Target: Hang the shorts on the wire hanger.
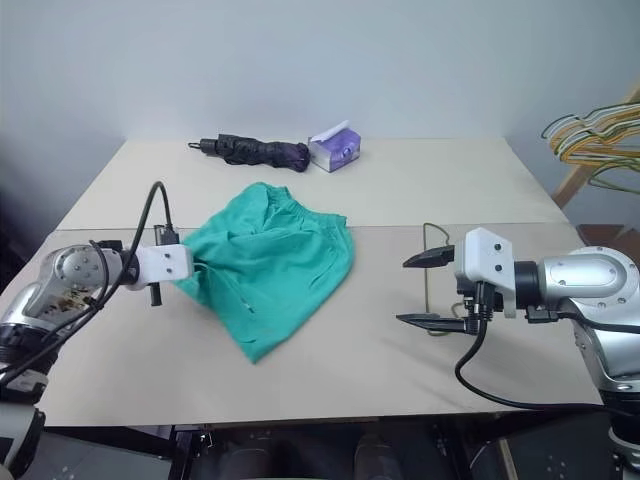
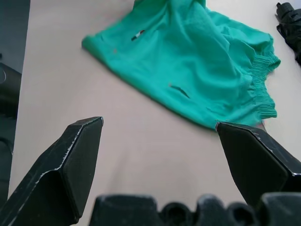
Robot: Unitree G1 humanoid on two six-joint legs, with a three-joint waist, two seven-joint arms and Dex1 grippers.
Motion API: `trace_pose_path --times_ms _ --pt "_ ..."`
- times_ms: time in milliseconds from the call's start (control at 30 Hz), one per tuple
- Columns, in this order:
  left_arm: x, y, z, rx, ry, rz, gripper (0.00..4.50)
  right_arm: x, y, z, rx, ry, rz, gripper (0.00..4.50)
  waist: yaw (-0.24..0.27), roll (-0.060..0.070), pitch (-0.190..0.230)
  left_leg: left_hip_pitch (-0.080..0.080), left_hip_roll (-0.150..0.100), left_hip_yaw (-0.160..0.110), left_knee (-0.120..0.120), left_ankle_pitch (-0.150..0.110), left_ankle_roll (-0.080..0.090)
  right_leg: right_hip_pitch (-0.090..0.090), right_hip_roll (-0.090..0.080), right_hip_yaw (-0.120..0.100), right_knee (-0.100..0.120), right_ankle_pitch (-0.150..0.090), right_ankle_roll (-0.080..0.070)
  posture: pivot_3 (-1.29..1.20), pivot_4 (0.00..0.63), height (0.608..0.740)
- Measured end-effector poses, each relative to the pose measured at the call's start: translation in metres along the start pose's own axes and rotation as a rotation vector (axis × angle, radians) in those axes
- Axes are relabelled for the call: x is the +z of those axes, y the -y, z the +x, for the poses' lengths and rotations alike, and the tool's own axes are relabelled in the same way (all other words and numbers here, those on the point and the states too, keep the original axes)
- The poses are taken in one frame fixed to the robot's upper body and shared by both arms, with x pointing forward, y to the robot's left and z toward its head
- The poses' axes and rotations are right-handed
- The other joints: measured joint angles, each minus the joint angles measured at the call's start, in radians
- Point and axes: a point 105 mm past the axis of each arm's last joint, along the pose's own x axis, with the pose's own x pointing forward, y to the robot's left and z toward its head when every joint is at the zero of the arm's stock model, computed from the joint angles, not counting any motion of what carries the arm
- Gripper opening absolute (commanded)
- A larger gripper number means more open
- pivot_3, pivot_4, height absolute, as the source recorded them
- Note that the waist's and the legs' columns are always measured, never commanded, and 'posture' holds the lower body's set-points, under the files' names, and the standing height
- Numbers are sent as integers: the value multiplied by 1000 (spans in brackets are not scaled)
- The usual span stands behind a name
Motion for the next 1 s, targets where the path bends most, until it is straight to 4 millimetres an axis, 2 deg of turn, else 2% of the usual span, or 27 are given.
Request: trace_pose_path --times_ms 100,233,300,433,533,667,733,833,1000 --pt "-5 -5 -2 8 -14 14 1347 0 -1 4 14 8 3 4500 6 0 0 -1 0 0 0 0 0 0 -1 0 -1 0 0 16 79 740" --pt "-3 7 -10 -89 12 23 2575 1 0 4 16 11 2 4500 6 0 3 -2 0 0 0 0 0 -2 0 0 0 0 0 26 83 740" --pt "-1 11 -23 -156 27 46 3297 0 -1 4 18 10 4 4500 4 0 7 -2 1 1 0 0 0 -3 0 0 1 0 0 42 87 740" --pt "11 -5 -60 -218 67 77 4487 -1 -2 4 28 9 7 4500 8 0 12 -2 1 1 0 0 0 -2 -1 0 1 0 0 53 92 740" --pt "34 -13 -83 -249 155 34 4487 -1 -2 5 31 14 10 4500 9 1 14 -2 1 1 0 0 0 -2 -1 0 0 0 0 53 97 740" --pt "71 7 -87 -341 298 -170 4487 -2 -2 7 37 16 15 4500 9 2 21 -2 1 1 0 0 0 -2 -1 0 1 -2 2 45 102 740" --pt "91 20 -84 -393 331 -279 4487 -2 -4 9 44 18 19 4500 8 1 27 -2 1 0 0 0 0 -2 0 0 1 -3 4 40 106 740" --pt "113 41 -75 -451 323 -345 4487 -3 -4 11 49 21 24 4500 8 2 32 -2 1 0 0 0 0 -2 0 0 1 -3 4 36 108 740" --pt "123 86 -43 -549 168 -359 4487 -2 -5 11 46 22 25 4500 9 1 34 -2 0 0 0 0 0 -2 0 0 1 -2 3 21 108 740"
